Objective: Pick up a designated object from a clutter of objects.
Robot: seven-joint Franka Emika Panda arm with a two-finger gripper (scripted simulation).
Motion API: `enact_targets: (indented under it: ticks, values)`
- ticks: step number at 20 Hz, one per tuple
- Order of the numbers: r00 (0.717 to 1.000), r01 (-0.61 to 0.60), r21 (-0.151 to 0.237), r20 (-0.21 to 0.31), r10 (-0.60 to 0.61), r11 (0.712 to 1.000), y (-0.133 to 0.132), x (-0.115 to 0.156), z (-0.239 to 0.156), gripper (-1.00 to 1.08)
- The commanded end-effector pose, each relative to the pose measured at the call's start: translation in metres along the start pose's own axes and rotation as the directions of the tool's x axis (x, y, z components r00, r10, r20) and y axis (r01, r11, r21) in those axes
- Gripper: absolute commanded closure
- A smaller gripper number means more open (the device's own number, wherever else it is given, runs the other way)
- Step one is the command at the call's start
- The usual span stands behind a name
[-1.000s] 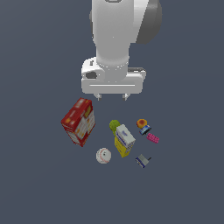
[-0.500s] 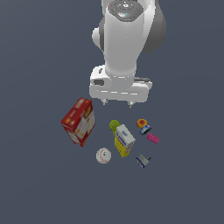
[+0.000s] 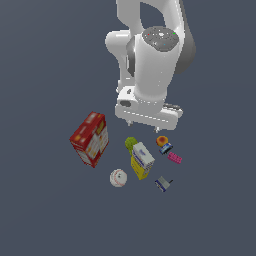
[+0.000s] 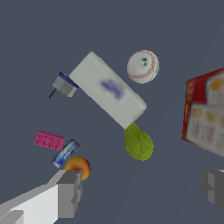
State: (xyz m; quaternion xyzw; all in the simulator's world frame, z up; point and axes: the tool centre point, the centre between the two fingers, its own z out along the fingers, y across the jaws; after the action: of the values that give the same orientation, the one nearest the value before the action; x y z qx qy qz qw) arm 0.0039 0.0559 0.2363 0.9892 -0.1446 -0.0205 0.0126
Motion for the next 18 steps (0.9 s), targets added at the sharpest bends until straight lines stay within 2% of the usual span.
enact_targets:
  ticks: [1,9,18]
  values:
    - [0.999,-0.048,0.0,-0.004,0.048,0.999,-0.009,-0.001,0.009,-0.92]
    - [0.981,-0.195,0.005,-0.013,0.195,0.981,-0.038,-0.007,0.039,-0.92]
    - [0.934,-0.355,0.016,-0.019,0.356,0.935,-0.069,-0.019,0.073,-0.92]
